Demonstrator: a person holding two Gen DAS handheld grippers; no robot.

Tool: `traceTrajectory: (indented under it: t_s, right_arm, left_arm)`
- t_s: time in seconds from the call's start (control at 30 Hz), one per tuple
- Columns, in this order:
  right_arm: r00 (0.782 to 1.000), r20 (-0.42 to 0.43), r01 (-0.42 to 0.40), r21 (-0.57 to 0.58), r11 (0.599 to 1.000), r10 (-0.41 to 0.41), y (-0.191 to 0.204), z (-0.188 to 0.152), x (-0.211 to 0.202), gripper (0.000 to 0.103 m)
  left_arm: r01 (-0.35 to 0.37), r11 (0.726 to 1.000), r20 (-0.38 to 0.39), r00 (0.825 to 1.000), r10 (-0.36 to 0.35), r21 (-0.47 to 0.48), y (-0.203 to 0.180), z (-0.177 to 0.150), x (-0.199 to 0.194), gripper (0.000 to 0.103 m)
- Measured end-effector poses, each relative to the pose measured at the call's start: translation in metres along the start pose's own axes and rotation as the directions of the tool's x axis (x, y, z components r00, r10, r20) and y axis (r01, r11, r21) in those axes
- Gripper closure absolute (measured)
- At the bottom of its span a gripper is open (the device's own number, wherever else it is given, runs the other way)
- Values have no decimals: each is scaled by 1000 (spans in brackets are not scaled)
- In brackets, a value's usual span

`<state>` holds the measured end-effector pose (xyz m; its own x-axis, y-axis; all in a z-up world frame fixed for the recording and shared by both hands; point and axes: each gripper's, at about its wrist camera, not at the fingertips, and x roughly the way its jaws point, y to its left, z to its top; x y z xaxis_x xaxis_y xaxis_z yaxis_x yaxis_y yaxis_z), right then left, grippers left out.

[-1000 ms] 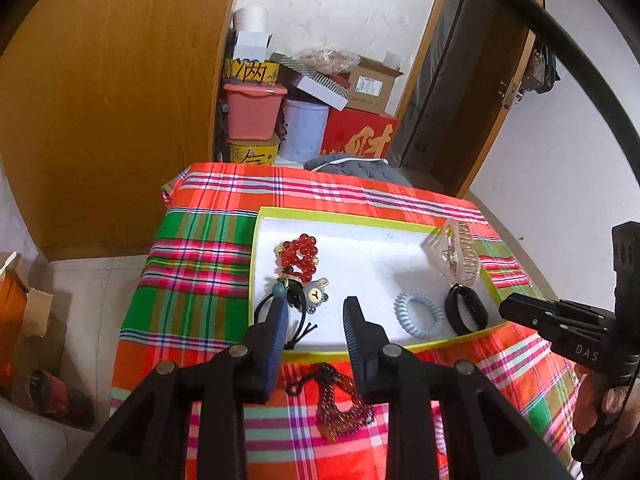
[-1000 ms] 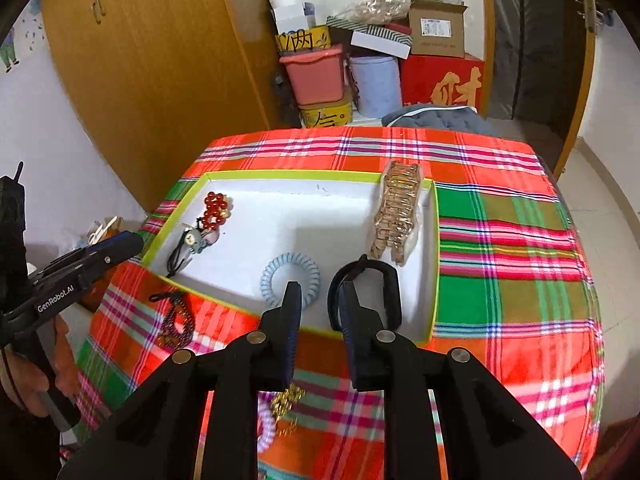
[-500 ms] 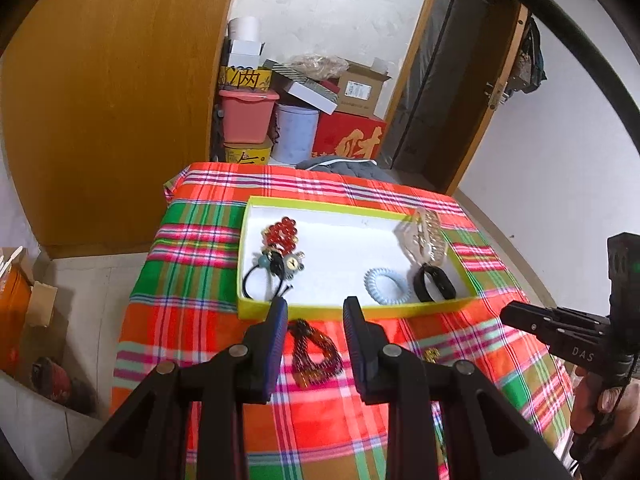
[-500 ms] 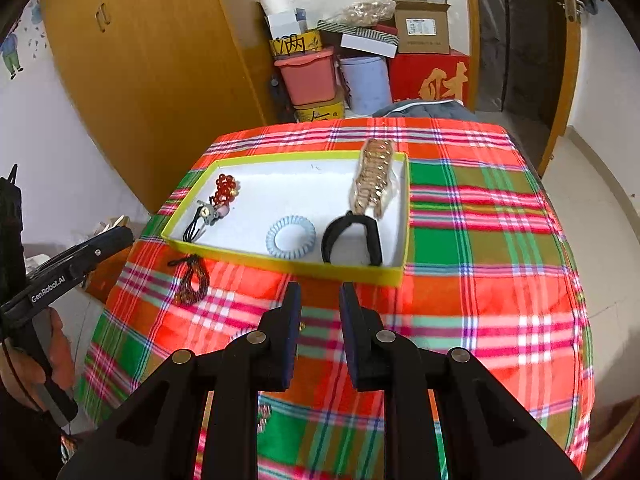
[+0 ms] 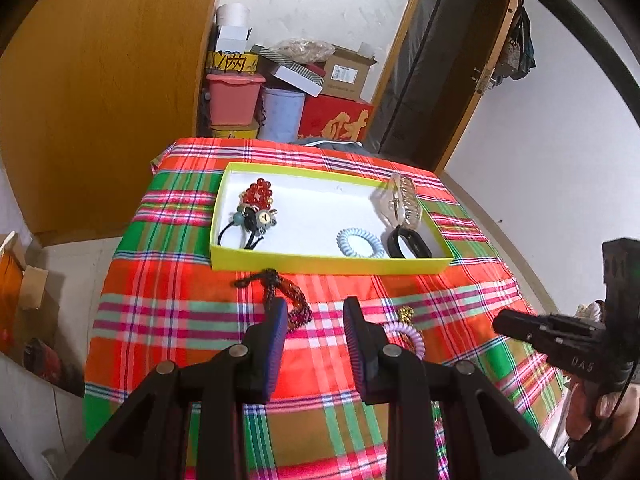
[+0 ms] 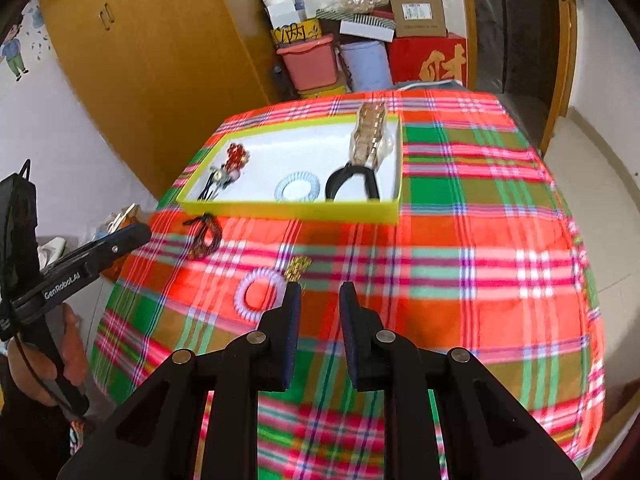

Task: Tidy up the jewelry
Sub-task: 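Withdraw both tools from the tray toward the remaining jewelry, then grasp the rhinestone hairpin with the right tool while the left grasps the lavender coil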

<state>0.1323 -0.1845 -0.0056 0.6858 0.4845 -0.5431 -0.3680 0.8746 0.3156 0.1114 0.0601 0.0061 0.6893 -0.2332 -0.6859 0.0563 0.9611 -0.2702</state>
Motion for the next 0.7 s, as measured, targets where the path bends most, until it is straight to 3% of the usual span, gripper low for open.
traceTrajectory:
  t_s: [0.37,0.7]
  right_arm:
    - [992,-101,-80,7,997,80,22,-41,19,83]
    - [984,-150,-90,20,996,92,32,-47,39,83]
  left_arm:
    - [9,1000,-3,1000,-9,-6,2,-14,-13,74]
    - [5,999,-9,1000,-5,-39,18,-16,-9,74]
